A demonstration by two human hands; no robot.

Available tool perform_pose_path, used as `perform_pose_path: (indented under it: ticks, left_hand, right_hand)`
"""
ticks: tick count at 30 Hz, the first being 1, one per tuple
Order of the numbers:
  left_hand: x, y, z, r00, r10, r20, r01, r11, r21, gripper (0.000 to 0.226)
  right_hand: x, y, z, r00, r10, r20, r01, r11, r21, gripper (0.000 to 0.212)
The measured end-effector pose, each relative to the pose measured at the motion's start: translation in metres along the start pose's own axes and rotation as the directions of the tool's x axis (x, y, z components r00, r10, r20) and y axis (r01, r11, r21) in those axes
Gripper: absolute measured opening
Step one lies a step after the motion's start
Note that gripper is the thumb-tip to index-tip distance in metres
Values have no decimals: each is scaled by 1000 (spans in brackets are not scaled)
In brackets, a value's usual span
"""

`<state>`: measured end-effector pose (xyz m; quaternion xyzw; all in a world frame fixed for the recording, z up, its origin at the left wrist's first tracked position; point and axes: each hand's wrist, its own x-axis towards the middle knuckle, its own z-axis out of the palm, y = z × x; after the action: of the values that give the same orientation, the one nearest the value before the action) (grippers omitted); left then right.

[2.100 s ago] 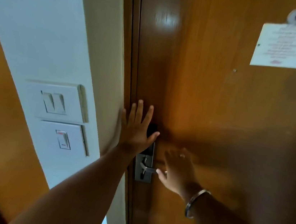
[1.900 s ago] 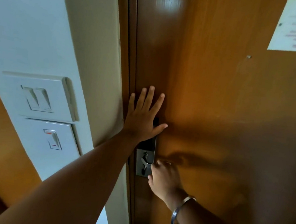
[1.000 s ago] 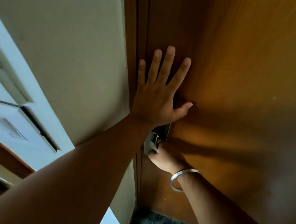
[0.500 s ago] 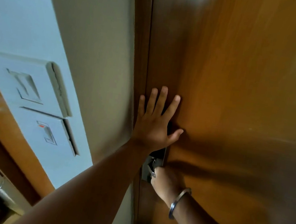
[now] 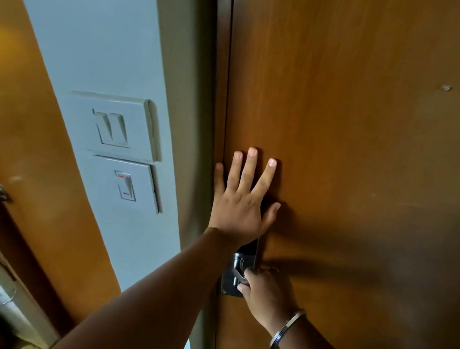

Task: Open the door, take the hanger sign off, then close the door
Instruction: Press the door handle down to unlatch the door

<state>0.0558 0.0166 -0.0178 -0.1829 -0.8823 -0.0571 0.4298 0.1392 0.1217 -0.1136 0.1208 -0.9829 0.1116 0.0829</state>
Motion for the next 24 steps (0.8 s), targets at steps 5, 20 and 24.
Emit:
perform_pose_path:
  ticks: [5, 20, 24]
  left_hand:
    - [-28, 4, -33, 997, 72, 27, -69, 995, -78, 73]
    - [-173, -104, -88, 932, 345, 113, -250, 836, -489, 61]
    - [-183, -101, -71, 880, 456, 132, -310, 762, -568, 66]
  right_hand:
    - [-46, -26, -2, 995, 88, -51, -92, 992, -83, 20]
    - [-193, -174, -90, 795, 371, -480, -396, 917, 51, 31]
    - [-199, -226, -143, 687, 199, -699, -403, 904, -139, 43]
